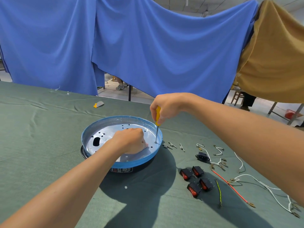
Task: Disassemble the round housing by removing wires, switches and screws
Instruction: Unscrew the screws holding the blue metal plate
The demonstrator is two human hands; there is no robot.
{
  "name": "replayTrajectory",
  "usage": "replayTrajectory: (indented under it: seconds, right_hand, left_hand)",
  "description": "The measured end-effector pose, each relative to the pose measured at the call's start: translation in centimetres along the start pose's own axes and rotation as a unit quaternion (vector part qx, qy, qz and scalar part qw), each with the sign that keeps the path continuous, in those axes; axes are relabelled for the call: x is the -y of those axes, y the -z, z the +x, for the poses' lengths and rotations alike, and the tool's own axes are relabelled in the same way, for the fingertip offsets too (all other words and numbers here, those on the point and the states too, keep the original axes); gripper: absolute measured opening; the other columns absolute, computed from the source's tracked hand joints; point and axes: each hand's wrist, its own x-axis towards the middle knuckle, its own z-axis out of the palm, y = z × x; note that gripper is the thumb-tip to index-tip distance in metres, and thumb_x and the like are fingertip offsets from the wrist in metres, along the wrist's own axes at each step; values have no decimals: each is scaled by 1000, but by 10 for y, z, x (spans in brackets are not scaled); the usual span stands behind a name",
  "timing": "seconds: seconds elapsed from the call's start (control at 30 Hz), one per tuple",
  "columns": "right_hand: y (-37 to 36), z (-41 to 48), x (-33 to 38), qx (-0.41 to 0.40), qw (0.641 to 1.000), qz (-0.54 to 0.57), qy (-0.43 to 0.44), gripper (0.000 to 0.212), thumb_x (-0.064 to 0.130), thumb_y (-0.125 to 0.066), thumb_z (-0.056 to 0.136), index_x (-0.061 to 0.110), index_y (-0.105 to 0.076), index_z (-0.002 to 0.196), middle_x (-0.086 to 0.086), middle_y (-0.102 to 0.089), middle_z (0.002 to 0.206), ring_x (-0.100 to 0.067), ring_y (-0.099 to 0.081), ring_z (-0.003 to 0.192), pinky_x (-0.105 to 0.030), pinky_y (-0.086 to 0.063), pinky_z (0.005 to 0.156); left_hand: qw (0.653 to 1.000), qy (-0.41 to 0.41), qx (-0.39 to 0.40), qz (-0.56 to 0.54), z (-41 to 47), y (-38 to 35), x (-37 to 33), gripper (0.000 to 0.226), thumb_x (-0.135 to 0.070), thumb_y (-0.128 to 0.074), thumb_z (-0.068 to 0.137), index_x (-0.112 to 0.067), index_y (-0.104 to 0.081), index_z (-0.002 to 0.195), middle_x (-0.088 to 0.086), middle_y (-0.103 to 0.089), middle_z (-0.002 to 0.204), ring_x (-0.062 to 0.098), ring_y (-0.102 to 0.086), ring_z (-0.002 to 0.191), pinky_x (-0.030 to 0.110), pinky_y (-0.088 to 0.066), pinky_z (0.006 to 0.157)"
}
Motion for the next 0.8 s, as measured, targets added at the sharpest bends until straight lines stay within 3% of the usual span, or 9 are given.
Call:
replayTrajectory:
  seconds: [0.07, 0.13, 0.2, 0.37, 0.47, 0.57, 0.67, 0.73, 0.8]
  right_hand:
    - [-2, 2, -2, 4, 1000, 2, -17, 13, 34, -70, 85, 24, -64, 81, 3, -61, 76, -17, -57, 66, -24, -45, 52]
    - [-4, 1, -3, -12, 998, -36, -50, 46, 58, -58, 86, 15, -67, 74, 3, -62, 61, -17, -54, 56, -23, -41, 49]
    - [-5, 0, -2, -29, 995, -72, -68, 58, 60, -50, 90, 12, -67, 62, 3, -61, 52, -17, -54, 54, -24, -38, 49]
    - [-8, -1, -1, -62, 996, -58, -25, 30, 39, -69, 83, 12, -68, 70, 1, -60, 60, -19, -53, 63, -23, -39, 50]
    - [-3, -1, 0, -24, 999, -24, -2, 10, 25, -76, 79, 24, -66, 75, 0, -66, 83, -21, -62, 80, -31, -51, 64]
    - [-4, 0, -1, 11, 1000, -11, -12, 15, 33, -77, 79, 24, -65, 78, 0, -66, 84, -20, -62, 74, -29, -50, 59]
    - [-4, -2, -1, -6, 998, -31, -61, 55, 64, -57, 84, 12, -66, 68, 2, -60, 55, -16, -49, 47, -22, -39, 46]
    - [-4, -2, 0, -5, 996, -55, -73, 56, 57, -52, 91, 11, -66, 63, 2, -61, 56, -16, -48, 49, -23, -38, 47]
    - [-4, -3, 1, -9, 995, -77, -62, 41, 46, -62, 89, 11, -68, 68, 2, -63, 62, -18, -50, 59, -24, -39, 50]
  left_hand:
    - [1000, -2, 0, 0, 0, 0, 0, 35, -45, -53, 95, -16, -71, 106, -5, -71, 113, 20, -63, 93, 42, -54, 83]
    - [1000, -3, 1, -2, 1, -1, 0, 35, -44, -53, 96, -16, -71, 107, -5, -71, 112, 19, -63, 92, 43, -55, 84]
    - [1000, -2, 1, -4, 1, 0, 0, 35, -44, -53, 96, -16, -71, 107, -4, -71, 112, 20, -63, 92, 43, -54, 84]
    - [1000, -2, 1, 4, 0, 0, -1, 36, -45, -53, 95, -16, -71, 108, -5, -71, 112, 21, -62, 93, 42, -54, 83]
    - [1000, 1, -2, 7, 0, 0, 1, 35, -45, -52, 95, -17, -71, 105, -7, -71, 110, 21, -62, 93, 41, -54, 80]
    - [1000, 1, 0, 5, 1, -1, 1, 35, -46, -53, 95, -18, -72, 105, -7, -71, 109, 20, -63, 91, 42, -54, 82]
    - [1000, 0, 1, 1, 3, -2, 2, 35, -46, -53, 95, -18, -71, 106, -6, -72, 108, 19, -63, 89, 43, -55, 82]
    - [1000, 1, -2, -2, 3, -2, 3, 35, -46, -54, 95, -18, -71, 107, -6, -72, 109, 19, -63, 90, 44, -55, 82]
    - [1000, 0, -3, -3, 3, -2, 2, 36, -46, -54, 95, -18, -71, 108, -6, -72, 108, 19, -63, 89, 42, -55, 81]
